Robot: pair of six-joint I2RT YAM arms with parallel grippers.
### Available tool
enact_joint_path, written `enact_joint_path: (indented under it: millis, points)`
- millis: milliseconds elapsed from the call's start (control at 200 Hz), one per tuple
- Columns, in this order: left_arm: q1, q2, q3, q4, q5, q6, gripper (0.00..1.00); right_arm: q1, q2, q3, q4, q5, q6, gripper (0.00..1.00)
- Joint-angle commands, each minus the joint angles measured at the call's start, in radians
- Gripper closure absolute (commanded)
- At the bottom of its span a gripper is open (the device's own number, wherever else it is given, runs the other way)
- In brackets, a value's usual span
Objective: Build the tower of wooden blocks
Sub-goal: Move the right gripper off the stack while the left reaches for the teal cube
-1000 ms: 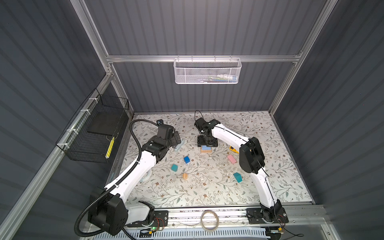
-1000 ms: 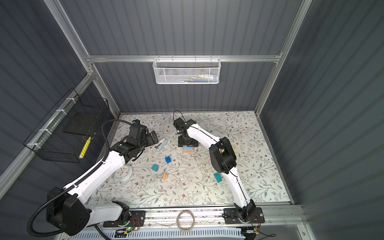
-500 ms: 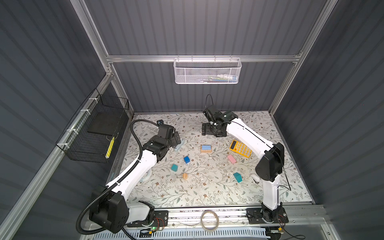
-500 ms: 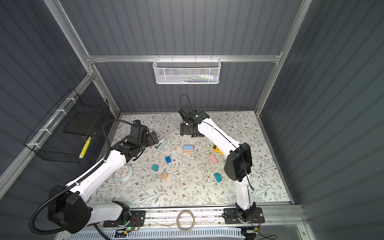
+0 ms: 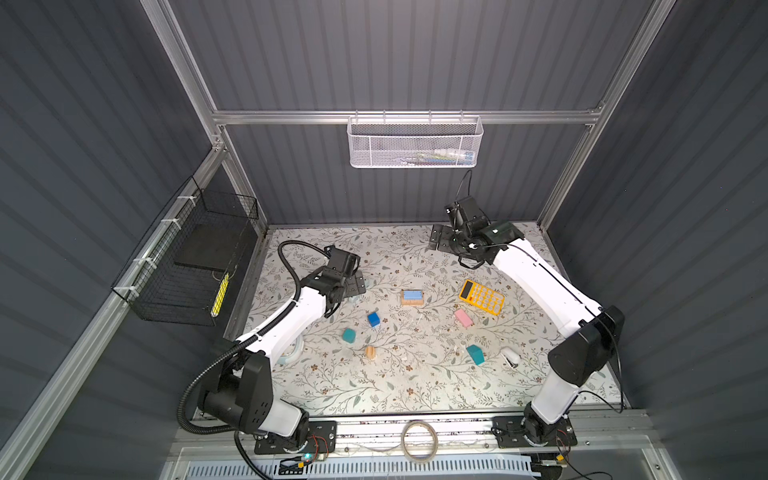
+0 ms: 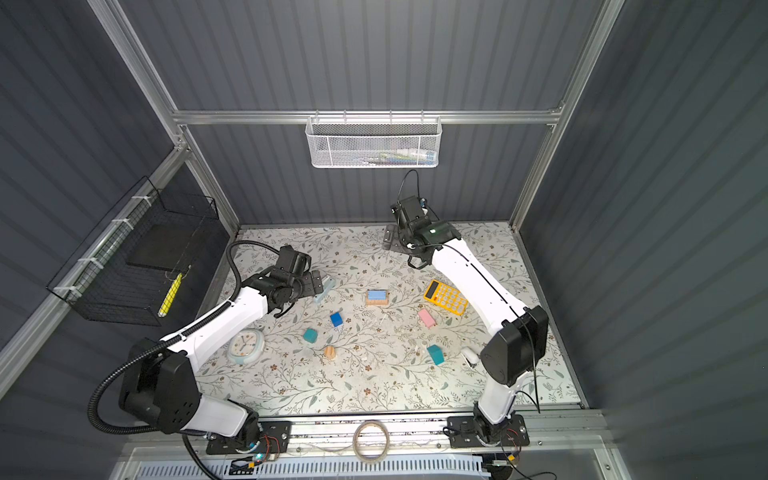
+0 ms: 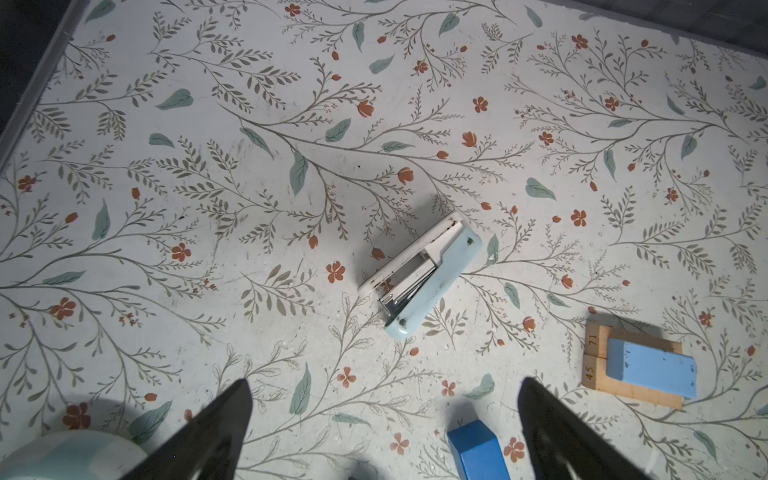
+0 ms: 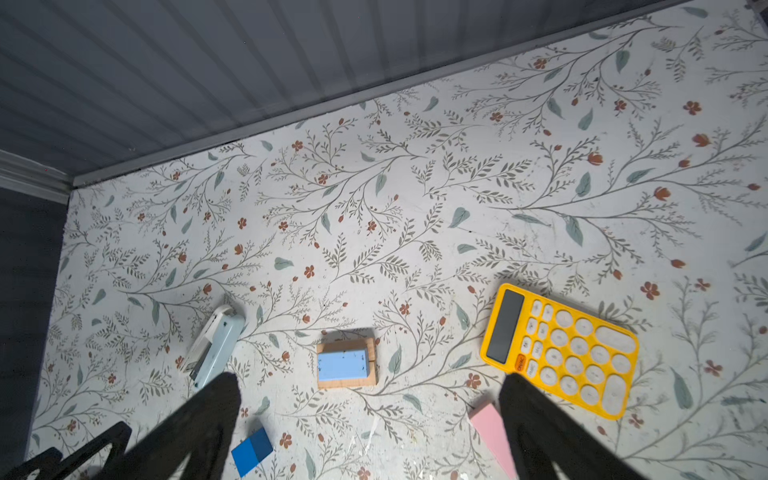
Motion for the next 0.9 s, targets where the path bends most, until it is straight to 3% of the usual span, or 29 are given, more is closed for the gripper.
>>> enact_joint_path:
  millis: [0,180,300,535,795,895]
  points:
    - [0.005,0.045,0.045,-0.058,0.047,-0.014,0.0,-0.027,-0.061,-0.099,0.113,-0.088,-0.012,0.01]
    - [0.005,0.095,0.082,-0.155,0.029,-0.026,0.0,-0.075,-0.207,-0.372,0.347,-0.269,-0.011,0.01]
    - [0.005,0.084,0.07,-0.164,0.078,-0.041,0.0,-0.116,-0.286,-0.496,0.465,-0.347,0.008,0.01]
    - [-0.007,0.042,0.0,-0.173,0.174,-0.076,0.0,-0.19,-0.359,-0.606,0.531,-0.434,0.016,0.01]
    - [-0.051,0.016,-0.014,-0.288,0.119,-0.078,0.0,-0.248,-0.46,-0.798,0.793,-0.518,0.157,0.01]
    - [-0.069,0.002,-0.021,-0.326,0.108,-0.064,0.0,-0.269,-0.474,-0.825,0.816,-0.54,0.185,0.01]
